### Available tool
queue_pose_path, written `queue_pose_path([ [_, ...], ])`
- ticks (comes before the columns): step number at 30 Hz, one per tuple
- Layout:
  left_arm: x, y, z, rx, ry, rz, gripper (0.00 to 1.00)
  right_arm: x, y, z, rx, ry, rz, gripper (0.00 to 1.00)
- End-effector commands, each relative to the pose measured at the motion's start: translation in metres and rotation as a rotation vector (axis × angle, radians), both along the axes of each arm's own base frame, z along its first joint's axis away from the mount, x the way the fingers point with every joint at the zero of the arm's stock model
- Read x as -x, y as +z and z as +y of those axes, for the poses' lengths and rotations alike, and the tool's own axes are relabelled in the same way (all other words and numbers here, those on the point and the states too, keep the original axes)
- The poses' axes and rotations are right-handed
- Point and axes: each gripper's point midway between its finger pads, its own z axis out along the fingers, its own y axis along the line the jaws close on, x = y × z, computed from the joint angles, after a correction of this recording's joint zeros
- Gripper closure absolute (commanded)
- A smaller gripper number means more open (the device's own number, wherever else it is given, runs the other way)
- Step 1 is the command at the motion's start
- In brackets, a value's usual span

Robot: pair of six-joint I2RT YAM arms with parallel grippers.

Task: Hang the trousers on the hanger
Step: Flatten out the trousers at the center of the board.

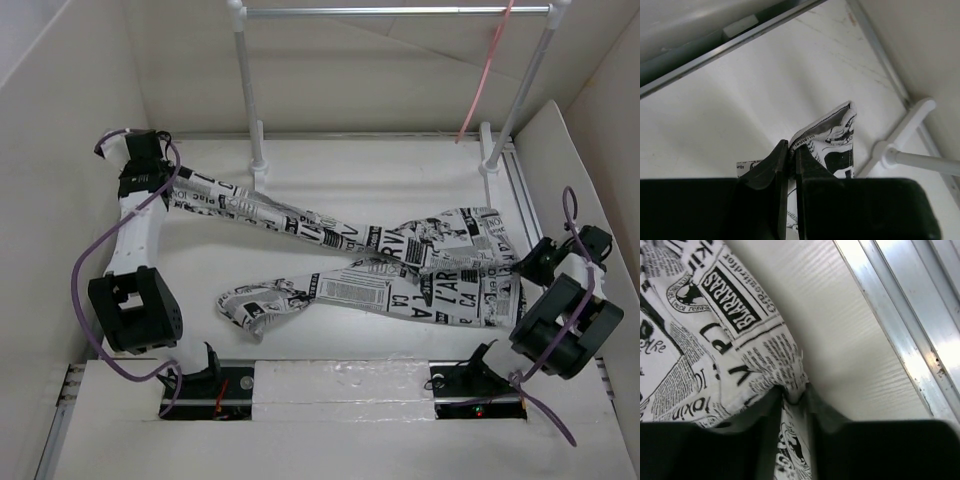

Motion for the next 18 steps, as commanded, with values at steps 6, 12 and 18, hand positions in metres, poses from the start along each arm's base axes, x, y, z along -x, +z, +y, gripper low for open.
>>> queue_pose_path([
  [6,0.006,-0.028,0.007,-0.013,0.013,0.062,1.0,-0.011,0.025,-0.001,0.058,0.082,-0.027,0.59],
  [12,-0.022,0.096,-0.046,0.04,-0.177,-0.27,1.0,-0.041,0.069,0.047,0.081,0.252,-0.142,0.52],
  [18,0.013,0.106,-0.027,0.036,-0.078,-0.276,1.0,-0.036,0.087,0.07,0.139,0.326,-0.167,0.52],
])
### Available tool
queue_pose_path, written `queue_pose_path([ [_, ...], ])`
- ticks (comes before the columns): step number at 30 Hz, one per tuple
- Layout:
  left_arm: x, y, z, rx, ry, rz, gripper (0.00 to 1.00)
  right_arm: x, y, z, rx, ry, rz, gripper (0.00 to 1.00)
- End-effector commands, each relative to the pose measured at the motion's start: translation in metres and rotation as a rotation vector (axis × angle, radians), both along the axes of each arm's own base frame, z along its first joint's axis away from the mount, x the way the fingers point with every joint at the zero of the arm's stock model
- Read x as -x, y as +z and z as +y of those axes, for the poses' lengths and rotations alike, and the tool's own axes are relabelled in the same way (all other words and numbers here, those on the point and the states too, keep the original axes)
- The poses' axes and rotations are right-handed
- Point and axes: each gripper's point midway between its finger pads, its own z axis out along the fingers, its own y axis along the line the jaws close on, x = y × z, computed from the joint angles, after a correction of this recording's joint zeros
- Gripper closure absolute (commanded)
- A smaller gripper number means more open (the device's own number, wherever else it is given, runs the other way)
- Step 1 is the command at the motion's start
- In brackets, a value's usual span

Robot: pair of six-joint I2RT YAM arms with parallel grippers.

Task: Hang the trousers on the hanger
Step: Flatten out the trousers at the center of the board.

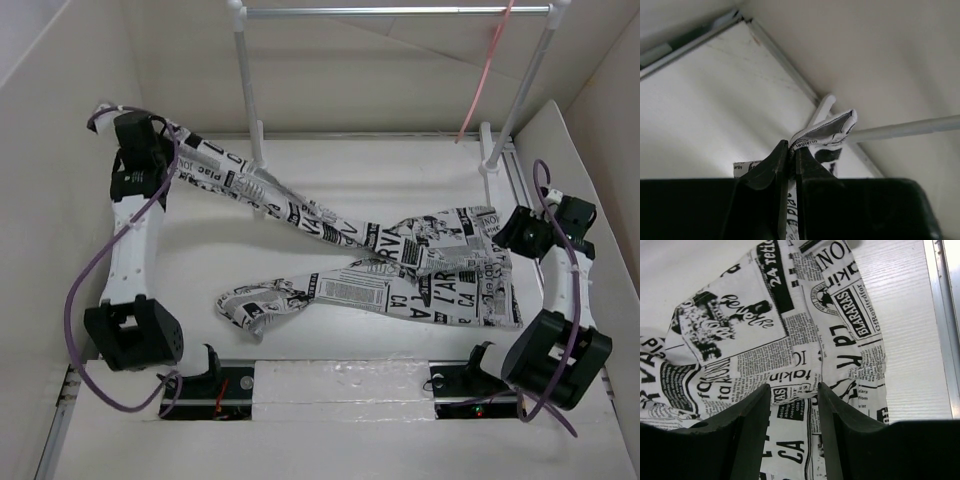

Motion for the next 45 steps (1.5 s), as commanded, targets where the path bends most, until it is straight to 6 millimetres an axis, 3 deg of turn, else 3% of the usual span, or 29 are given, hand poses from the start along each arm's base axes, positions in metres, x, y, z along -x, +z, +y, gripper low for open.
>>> queue_pose_path([
  [1,0.039,-0.023,0.033,0.02,0.145,0.043,1.0,0.007,0.003,0.016,-0.001,0.049,-0.008,0.52],
  [3,0.07,-0.056,0.059,0.03,0.272,0.095,1.0,0.011,0.002,0.028,-0.017,0.074,-0.023,0.52],
  [4,0.089,-0.107,0.062,0.063,0.305,0.189,1.0,0.014,-0.001,0.035,-0.025,0.094,-0.023,0.52],
  [6,0.117,-0.146,0.087,0.122,0.38,0.239,0.53,0.024,-0.004,0.043,-0.013,0.107,-0.015,0.52],
  [7,0.129,-0.182,0.08,0.212,0.359,0.299,0.37,0.025,-0.004,0.05,-0.009,0.127,-0.015,0.52],
  [8,0.136,-0.195,0.083,0.246,0.368,0.318,0.12,0.028,-0.008,0.055,-0.012,0.138,-0.011,0.52],
  [9,0.137,-0.196,0.085,0.256,0.366,0.321,0.01,0.029,-0.008,0.062,-0.019,0.16,-0.018,0.52],
  [10,0.139,-0.199,0.084,0.261,0.367,0.334,0.01,0.029,-0.008,0.062,-0.016,0.162,-0.021,0.52],
  [14,0.118,-0.143,0.088,0.162,0.322,0.264,0.01,0.03,-0.002,0.082,-0.016,0.26,-0.038,0.53],
  [16,0.107,-0.124,0.074,0.11,0.274,0.258,0.04,0.032,0.001,0.098,-0.002,0.323,-0.054,0.55],
  [17,0.105,-0.121,0.068,0.103,0.25,0.252,0.11,0.034,0.0,0.105,-0.008,0.346,-0.058,0.57],
  [19,0.098,-0.122,0.051,0.084,0.19,0.248,0.15,0.04,-0.007,0.12,-0.025,0.4,-0.058,0.73],
  [21,0.093,-0.133,0.045,0.066,0.172,0.283,0.2,0.044,-0.011,0.131,-0.039,0.441,-0.07,0.95],
  [22,0.089,-0.133,0.047,0.05,0.185,0.3,0.2,0.049,-0.019,0.137,-0.045,0.465,-0.052,0.98],
  [24,0.085,-0.165,0.04,0.042,0.187,0.439,0.21,0.05,-0.023,0.146,-0.053,0.509,-0.063,0.99],
  [25,0.082,-0.167,0.043,0.027,0.212,0.458,0.21,0.052,-0.026,0.152,-0.058,0.543,-0.057,0.98],
  [26,0.082,-0.184,0.043,0.038,0.218,0.505,0.21,0.052,-0.024,0.155,-0.065,0.565,-0.06,0.96],
  [30,0.073,-0.209,0.039,0.09,0.218,0.53,0.21,0.054,-0.023,0.171,-0.045,0.688,-0.037,0.64],
  [31,0.072,-0.207,0.039,0.091,0.217,0.525,0.21,0.053,-0.025,0.17,-0.039,0.698,-0.034,0.64],
  [37,0.072,-0.24,0.043,0.094,0.239,0.636,0.25,0.057,-0.022,0.178,-0.038,0.745,-0.024,0.61],
  [45,0.071,-0.273,0.042,0.068,0.252,0.734,0.44,0.06,-0.017,0.186,-0.033,0.751,-0.042,0.61],
])
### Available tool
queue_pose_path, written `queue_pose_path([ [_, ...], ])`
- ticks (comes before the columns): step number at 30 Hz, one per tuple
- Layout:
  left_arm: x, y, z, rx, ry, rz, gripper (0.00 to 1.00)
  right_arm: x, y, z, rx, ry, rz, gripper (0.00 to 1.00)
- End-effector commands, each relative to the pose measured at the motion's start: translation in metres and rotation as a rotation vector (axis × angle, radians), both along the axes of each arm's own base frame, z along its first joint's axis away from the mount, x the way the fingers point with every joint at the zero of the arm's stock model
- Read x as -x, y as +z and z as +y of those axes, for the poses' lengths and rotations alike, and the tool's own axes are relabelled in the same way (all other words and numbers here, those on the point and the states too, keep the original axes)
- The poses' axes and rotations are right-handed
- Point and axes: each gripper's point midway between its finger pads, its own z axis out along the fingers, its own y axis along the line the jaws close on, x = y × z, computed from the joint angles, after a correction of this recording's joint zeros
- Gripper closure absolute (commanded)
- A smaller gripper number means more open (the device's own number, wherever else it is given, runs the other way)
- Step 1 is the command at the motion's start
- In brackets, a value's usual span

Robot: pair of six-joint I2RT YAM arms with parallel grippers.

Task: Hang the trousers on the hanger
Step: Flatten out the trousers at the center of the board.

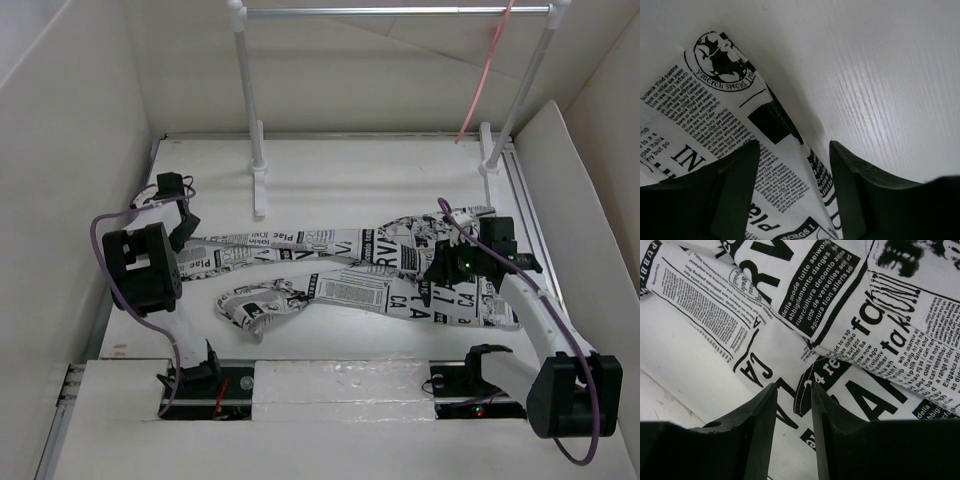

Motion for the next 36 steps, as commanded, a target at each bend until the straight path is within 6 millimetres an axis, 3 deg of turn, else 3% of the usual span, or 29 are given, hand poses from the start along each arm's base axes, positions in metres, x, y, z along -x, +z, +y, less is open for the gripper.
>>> queue_pose_path([
  [1,-0.004,0.001,0.003,-0.051,0.012,0.029,0.48,-0.007,0.019,0.005,-0.01,0.016,-0.065,0.61],
  [4,-0.002,-0.008,0.005,-0.056,0.018,0.057,0.81,-0.007,0.022,0.006,-0.005,0.024,-0.068,0.61],
  [5,-0.002,-0.01,0.005,-0.055,0.018,0.062,0.98,-0.008,0.025,0.006,-0.004,0.023,-0.074,0.61],
  [8,-0.007,-0.007,0.006,-0.059,0.011,0.058,1.0,-0.009,0.029,0.005,0.004,0.024,-0.086,0.61],
  [10,-0.014,0.006,0.006,-0.06,-0.002,0.023,1.0,-0.011,0.033,0.004,0.01,0.024,-0.097,0.61],
  [13,-0.04,0.055,-0.006,-0.05,-0.049,-0.132,1.0,-0.017,0.036,0.003,0.013,0.018,-0.11,0.61],
  [16,-0.07,0.137,-0.027,-0.068,-0.114,-0.339,1.0,-0.026,0.041,0.002,0.02,0.007,-0.13,0.61],
  [19,-0.085,0.209,-0.049,-0.053,-0.168,-0.498,1.0,-0.033,0.044,0.002,0.02,0.01,-0.138,0.61],
  [20,-0.085,0.232,-0.057,-0.043,-0.187,-0.55,1.0,-0.035,0.044,0.002,0.02,0.013,-0.135,0.61],
  [24,-0.076,0.287,-0.07,0.002,-0.214,-0.702,1.0,-0.041,0.049,0.002,0.028,0.023,-0.142,0.61],
  [25,-0.071,0.281,-0.068,-0.005,-0.201,-0.693,1.0,-0.042,0.05,0.001,0.033,0.026,-0.147,0.61],
  [26,-0.061,0.29,-0.067,-0.014,-0.191,-0.721,1.0,-0.043,0.052,0.001,0.034,0.027,-0.152,0.61],
  [27,-0.057,0.289,-0.052,-0.029,-0.156,-0.735,1.0,-0.041,0.051,0.002,0.033,0.029,-0.147,0.61],
  [28,-0.051,0.261,-0.047,-0.013,-0.143,-0.685,1.0,-0.041,0.052,0.001,0.038,0.032,-0.153,0.61],
  [30,-0.041,0.246,-0.031,-0.027,-0.095,-0.664,1.0,-0.038,0.048,-0.003,0.048,0.023,-0.142,0.61],
  [31,-0.031,0.218,-0.017,-0.069,-0.045,-0.603,1.0,-0.034,0.045,-0.003,0.052,0.026,-0.131,0.61],
  [33,-0.024,0.193,-0.012,-0.093,-0.028,-0.556,1.0,-0.031,0.041,-0.007,0.059,0.017,-0.124,0.61],
  [34,-0.01,0.16,-0.002,-0.116,0.015,-0.487,1.0,-0.028,0.041,-0.01,0.065,0.005,-0.127,0.61],
  [36,0.003,0.134,0.003,-0.103,0.076,-0.464,1.0,-0.022,0.036,-0.016,0.083,-0.018,-0.108,0.61],
])
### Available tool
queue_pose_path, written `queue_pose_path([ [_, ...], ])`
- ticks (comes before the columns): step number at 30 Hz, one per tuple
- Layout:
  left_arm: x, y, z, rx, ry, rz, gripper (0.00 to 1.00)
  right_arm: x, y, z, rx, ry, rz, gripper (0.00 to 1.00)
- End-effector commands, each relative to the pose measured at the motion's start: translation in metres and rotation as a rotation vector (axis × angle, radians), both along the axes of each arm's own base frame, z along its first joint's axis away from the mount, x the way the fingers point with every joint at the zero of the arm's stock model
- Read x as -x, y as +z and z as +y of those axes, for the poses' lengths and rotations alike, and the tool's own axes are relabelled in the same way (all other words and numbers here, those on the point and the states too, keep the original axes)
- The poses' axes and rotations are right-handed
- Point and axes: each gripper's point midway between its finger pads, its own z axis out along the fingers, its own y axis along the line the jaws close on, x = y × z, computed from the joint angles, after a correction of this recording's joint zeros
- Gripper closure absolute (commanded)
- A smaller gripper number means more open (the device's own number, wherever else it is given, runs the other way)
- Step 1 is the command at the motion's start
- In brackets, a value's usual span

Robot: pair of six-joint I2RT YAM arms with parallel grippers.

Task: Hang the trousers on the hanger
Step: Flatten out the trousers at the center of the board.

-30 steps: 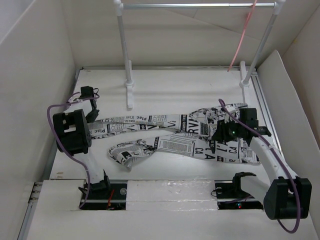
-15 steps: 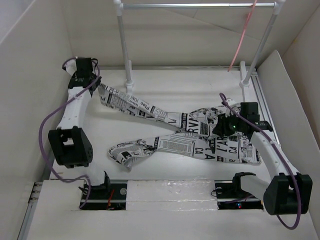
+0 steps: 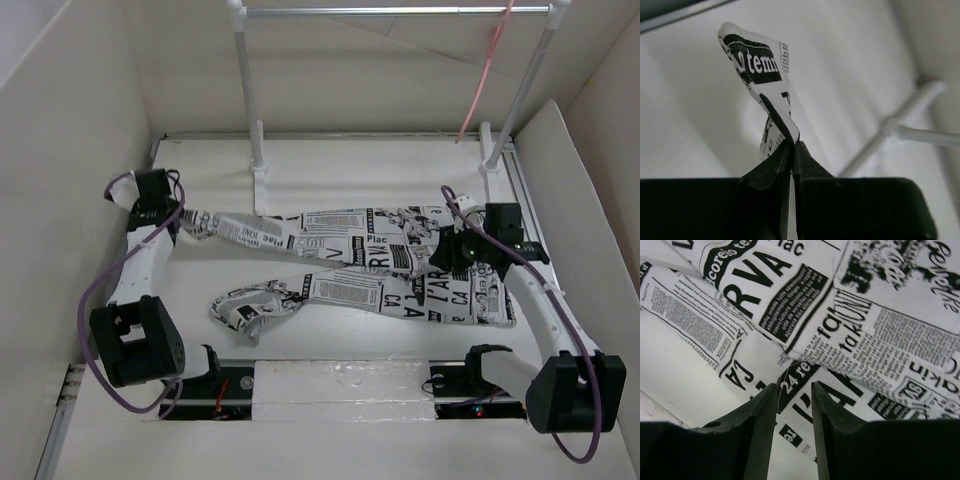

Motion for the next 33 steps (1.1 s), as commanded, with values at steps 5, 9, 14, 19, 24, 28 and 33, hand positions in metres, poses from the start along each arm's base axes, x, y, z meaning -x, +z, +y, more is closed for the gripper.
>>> queue_pose_path([
  [5,0.078,-0.106,0.007,0.091,0.215,0.129,1.0,0.007,-0.002,-0.028,0.049,-0.107,-0.006,0.61],
  [9,0.108,-0.122,0.003,0.13,0.277,0.136,1.0,-0.015,0.009,-0.054,0.071,-0.224,-0.031,0.53],
  [14,0.118,-0.116,0.008,0.097,0.3,0.197,0.64,-0.061,0.018,-0.111,0.037,-0.44,-0.041,0.39],
  [19,0.075,-0.052,0.02,-0.021,0.204,0.139,0.29,-0.103,0.004,-0.188,0.065,-0.638,0.017,0.34],
  [24,0.051,-0.025,-0.005,-0.032,0.061,0.029,0.26,-0.131,-0.031,-0.224,0.053,-0.679,0.135,0.31],
  [28,0.05,-0.042,-0.003,-0.089,0.005,0.088,0.24,-0.131,-0.075,-0.221,0.011,-0.64,0.236,0.3],
  [33,0.055,-0.075,0.004,-0.056,-0.003,0.168,0.23,-0.126,-0.102,-0.19,-0.068,-0.532,0.279,0.32],
])
